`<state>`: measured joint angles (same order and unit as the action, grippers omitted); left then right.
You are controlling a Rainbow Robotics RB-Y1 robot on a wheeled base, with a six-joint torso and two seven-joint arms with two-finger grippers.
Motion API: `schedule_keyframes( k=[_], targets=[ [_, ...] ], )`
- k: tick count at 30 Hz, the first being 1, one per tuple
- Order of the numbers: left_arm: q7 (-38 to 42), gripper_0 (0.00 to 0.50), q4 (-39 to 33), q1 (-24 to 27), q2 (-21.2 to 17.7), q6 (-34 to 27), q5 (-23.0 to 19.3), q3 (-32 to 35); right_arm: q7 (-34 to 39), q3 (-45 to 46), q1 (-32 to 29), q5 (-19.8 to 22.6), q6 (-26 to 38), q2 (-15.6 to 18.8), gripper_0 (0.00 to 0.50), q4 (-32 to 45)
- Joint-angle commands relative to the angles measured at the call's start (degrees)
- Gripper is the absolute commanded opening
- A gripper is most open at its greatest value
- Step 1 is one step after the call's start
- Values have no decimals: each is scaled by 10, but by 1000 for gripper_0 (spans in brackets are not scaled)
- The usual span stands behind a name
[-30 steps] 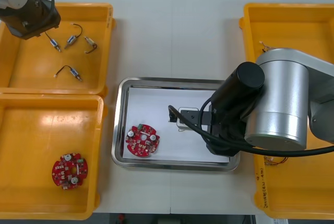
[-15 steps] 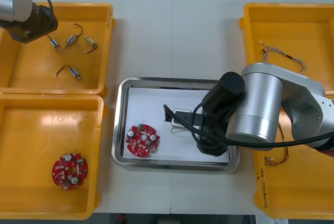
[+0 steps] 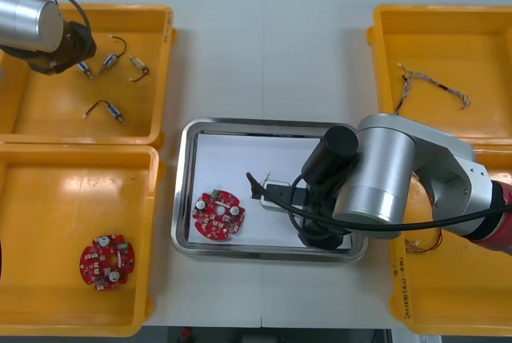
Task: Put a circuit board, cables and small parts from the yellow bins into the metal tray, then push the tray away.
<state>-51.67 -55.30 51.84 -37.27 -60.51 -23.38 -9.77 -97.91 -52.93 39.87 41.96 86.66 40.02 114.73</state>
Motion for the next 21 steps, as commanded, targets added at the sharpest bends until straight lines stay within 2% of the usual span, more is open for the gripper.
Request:
schedule_keyframes(
  k=[1, 11, 14, 15, 16, 18, 20, 21],
  targets=[
    [-22, 500, 11, 31, 15, 17, 23, 17, -11, -15, -19, -4, -5, -9, 0, -2],
    [-24, 500, 65, 31, 24, 98, 20, -5, -10, -15, -23, -20, -4, -11, 0, -2],
    [-20, 500, 69, 31, 24, 101, 20, -14, -9, -16, -24, -24, -4, -13, 25, -3],
    [-17, 500, 69, 31, 24, 99, 20, -14, -8, -16, -24, -27, -3, -13, 97, -3],
    [-16, 500, 69, 31, 24, 99, 20, -14, -8, -16, -24, -28, -3, -13, 149, -2],
    [-16, 500, 70, 31, 24, 95, 20, -15, -7, -16, -24, -36, -3, -15, 329, -2],
    [-16, 484, 71, 31, 24, 95, 20, -15, -7, -16, -23, -42, -2, -15, 400, -2],
    [-16, 250, 71, 31, 24, 94, 20, -17, -8, -16, -23, -46, -2, -15, 417, -1]
  ],
)
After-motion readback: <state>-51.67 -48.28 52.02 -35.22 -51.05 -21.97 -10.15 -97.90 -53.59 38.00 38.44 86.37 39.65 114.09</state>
